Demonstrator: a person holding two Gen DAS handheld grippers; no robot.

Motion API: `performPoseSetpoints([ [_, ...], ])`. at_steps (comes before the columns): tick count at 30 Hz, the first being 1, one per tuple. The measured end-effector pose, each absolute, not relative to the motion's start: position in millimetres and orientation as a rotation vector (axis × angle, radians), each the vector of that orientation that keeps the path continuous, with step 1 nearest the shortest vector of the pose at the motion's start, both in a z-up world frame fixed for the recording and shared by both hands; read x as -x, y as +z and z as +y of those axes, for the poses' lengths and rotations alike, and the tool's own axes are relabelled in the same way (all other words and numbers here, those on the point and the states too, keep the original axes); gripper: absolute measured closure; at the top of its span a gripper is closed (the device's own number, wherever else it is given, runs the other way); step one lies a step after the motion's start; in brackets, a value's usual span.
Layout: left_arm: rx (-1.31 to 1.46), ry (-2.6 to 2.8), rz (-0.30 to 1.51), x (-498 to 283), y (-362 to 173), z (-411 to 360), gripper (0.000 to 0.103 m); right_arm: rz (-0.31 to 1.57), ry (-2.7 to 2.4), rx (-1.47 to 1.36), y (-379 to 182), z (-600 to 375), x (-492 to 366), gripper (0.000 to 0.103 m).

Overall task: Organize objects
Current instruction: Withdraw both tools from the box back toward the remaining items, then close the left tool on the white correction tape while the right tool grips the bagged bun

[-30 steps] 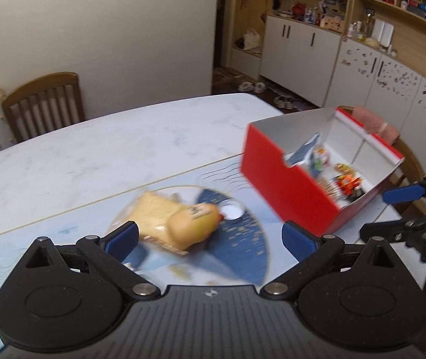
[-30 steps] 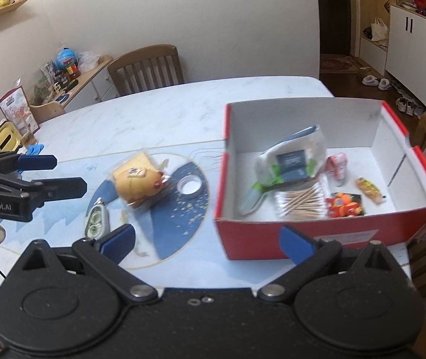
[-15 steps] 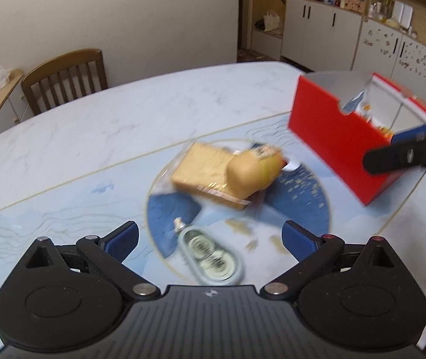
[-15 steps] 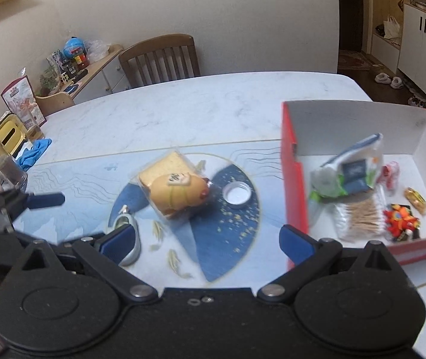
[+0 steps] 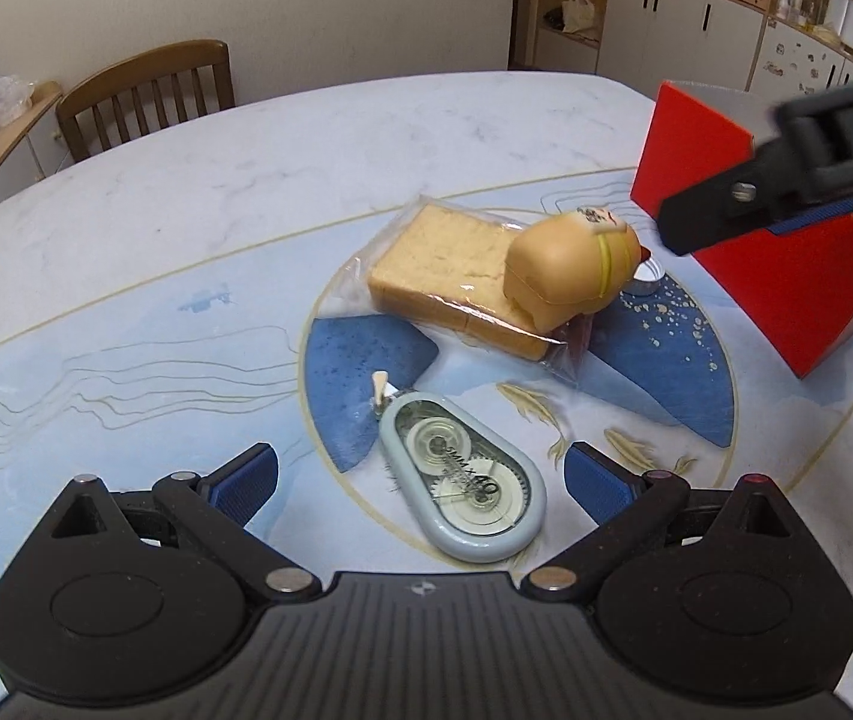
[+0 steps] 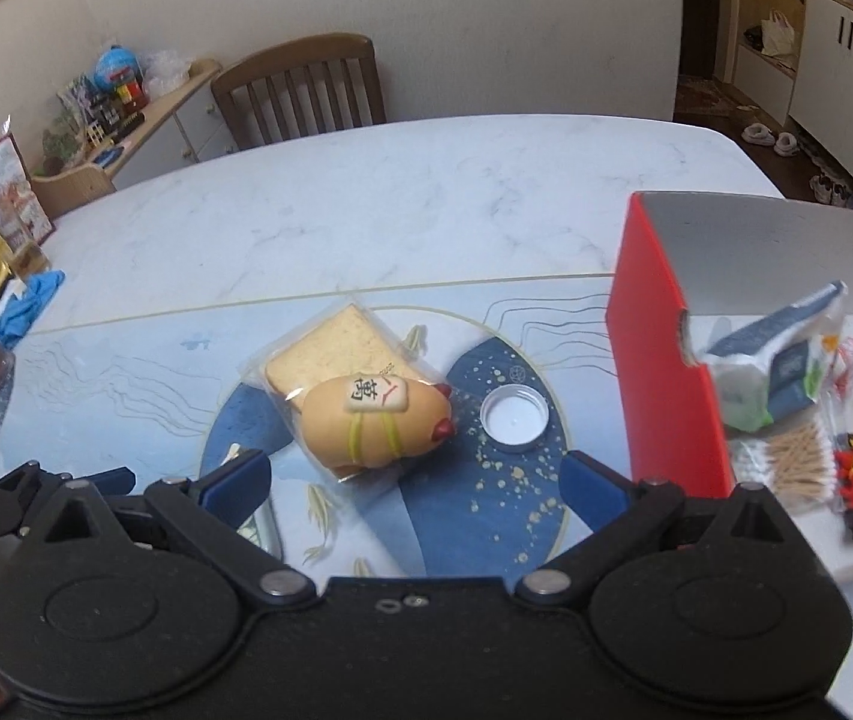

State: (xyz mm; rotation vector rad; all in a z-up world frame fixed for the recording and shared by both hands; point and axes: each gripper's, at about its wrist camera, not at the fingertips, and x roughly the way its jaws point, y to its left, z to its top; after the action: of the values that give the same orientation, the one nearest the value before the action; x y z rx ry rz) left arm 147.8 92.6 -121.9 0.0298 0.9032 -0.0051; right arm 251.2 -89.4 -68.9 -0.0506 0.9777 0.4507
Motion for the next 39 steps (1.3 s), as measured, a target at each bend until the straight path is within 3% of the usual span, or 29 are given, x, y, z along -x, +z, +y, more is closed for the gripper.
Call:
performPoseSetpoints([
  [17,0.044,0.104,0.938,-158.0,-142.8,85.0,0.004,1.023,0.515,0.160,-99.4,-59.5,-278.1,0.002],
  [26,0.027,0.122,0.940,-154.7,-144.1,73.1,0.023,1.033,0.538,0.187,-105.1,-55.5,-283.6,0.004],
  [29,0.010,0.118,0.937,-155.2,-142.6,68.1,0.030,1.045,0.535,0.177,-106.9,-56.5,-287.2,0.009],
  [31,0.001,0.111,0.933,-155.4,-141.1,64.9,0.044,1.049,0.541,0.172,-107.5,-57.4,-288.4,0.012],
  [39,0.016,0.124,0.942,-157.9,-139.3,65.5,0.045,1.037,0.586,0.180,-103.5,-55.7,-284.3,0.030],
])
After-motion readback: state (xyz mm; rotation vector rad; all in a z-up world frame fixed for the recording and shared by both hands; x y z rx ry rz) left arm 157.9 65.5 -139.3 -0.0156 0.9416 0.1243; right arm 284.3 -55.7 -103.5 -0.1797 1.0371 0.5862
